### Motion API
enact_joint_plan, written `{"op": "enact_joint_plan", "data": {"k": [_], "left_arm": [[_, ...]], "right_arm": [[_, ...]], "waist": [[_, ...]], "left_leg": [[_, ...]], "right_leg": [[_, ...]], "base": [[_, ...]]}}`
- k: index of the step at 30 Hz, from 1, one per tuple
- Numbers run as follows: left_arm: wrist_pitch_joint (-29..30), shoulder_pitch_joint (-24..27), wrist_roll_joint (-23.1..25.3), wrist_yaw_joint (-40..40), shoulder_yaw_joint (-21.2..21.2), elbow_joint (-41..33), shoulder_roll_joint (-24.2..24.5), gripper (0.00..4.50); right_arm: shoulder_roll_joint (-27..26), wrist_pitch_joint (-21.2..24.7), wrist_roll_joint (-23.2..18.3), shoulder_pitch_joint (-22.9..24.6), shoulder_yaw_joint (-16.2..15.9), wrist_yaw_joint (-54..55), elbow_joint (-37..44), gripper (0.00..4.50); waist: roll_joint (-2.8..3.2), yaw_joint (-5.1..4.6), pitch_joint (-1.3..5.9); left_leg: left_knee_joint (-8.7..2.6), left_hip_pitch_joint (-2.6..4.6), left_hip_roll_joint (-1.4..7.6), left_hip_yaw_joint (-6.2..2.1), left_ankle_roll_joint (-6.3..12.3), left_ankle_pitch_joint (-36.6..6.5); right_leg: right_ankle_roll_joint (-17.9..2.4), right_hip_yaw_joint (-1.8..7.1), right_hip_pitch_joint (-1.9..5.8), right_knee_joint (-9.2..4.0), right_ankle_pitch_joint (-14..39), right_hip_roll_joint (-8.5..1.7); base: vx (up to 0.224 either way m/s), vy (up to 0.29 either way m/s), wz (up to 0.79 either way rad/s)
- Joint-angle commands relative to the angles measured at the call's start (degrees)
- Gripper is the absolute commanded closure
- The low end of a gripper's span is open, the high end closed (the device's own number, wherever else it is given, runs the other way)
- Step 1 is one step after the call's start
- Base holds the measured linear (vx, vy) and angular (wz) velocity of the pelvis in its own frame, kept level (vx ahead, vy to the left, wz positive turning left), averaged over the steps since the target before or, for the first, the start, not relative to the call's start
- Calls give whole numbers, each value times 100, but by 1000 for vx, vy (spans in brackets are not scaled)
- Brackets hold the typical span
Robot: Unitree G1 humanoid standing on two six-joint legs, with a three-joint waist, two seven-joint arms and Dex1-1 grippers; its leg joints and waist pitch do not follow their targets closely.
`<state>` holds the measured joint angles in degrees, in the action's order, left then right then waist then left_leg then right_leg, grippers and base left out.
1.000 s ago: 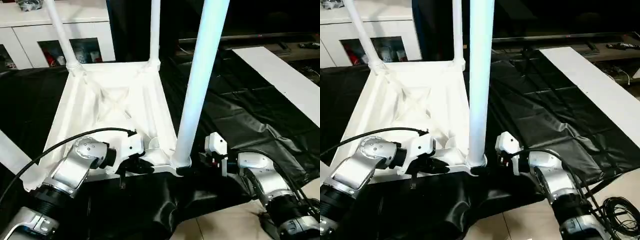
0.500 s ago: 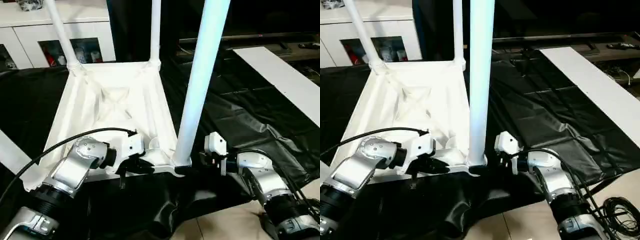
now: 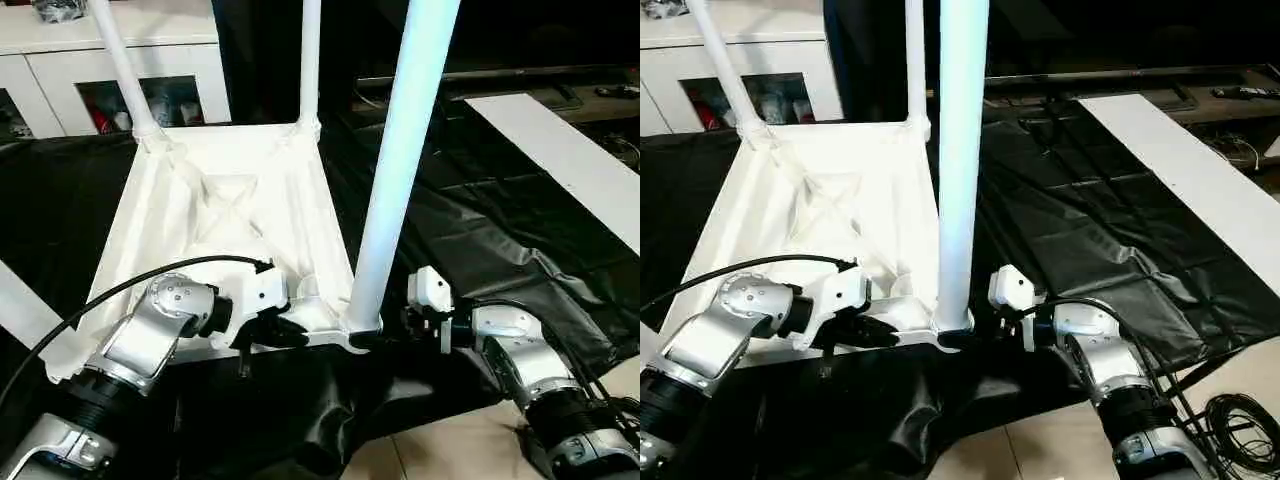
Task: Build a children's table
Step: Rotate leg to tighten
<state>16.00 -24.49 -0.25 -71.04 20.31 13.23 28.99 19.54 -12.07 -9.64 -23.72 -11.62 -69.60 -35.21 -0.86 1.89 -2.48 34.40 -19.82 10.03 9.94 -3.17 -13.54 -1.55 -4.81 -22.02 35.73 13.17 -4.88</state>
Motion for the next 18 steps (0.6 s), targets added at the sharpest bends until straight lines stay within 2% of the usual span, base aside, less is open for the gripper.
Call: {"op": "enact_joint_plan", "data": {"k": [1,4,7,9,12,13,15,16,18], "left_arm": [[118,228,126,-198,417,76,53,450],[115,231,129,-186,420,75,46,450],[138,214,149,-57,400,117,-34,450],[195,167,232,202,379,223,-167,450],[243,17,444,796,364,553,-507,450],[261,-21,487,923,373,617,-597,450],[279,-56,519,1036,377,671,-681,450],[361,-163,559,1372,350,824,-957,450],[441,-293,596,1698,335,1011,-1250,450]], "right_arm": [[0,-56,-56,-85,105,-16,-66,184],[-36,-113,-49,-62,119,54,-78,185],[-189,-184,43,-84,250,607,-219,185],[-374,-116,37,-68,368,1040,-288,185],[-790,-12,251,3,464,2135,-313,185],[-907,29,349,-12,483,2501,-348,185],[-1014,76,424,-31,505,2818,-386,185],[-1293,339,552,-133,576,3592,-526,186],[-1523,548,740,-303,582,4317,-749,186]], "waist": [[-10,-2,270],[-12,-1,277],[-12,-5,261],[-13,-29,229],[2,-38,181],[-5,-57,174],[-7,-69,172],[13,-101,152],[22,-129,150]], "left_leg": [[-381,-29,369,-95,878,75],[-374,-27,368,-94,905,121],[-384,-21,371,-89,861,36],[-423,-36,371,-98,679,-285],[-473,1,377,-102,374,-755],[-503,-20,365,-130,208,-943],[-509,-11,355,-130,146,-1015],[-526,-12,346,-136,93,-1119],[-533,-5,337,-143,23,-1217]], "right_leg": [[-1746,356,288,-332,-159,-436],[-1760,355,288,-326,-206,-434],[-1761,354,270,-341,-77,-434],[-1675,362,276,-397,377,-440],[-1498,378,241,-484,1051,-439],[-1300,381,255,-514,1484,-448],[-1193,383,239,-539,1649,-444],[-1110,390,213,-562,1827,-436],[-1071,383,200,-581,1974,-429]], "base": [[0,0,0],[0,0,0],[0,0,0],[0,0,0],[0,0,0],[0,0,0],[0,0,0],[0,0,0],[0,0,0]]}}
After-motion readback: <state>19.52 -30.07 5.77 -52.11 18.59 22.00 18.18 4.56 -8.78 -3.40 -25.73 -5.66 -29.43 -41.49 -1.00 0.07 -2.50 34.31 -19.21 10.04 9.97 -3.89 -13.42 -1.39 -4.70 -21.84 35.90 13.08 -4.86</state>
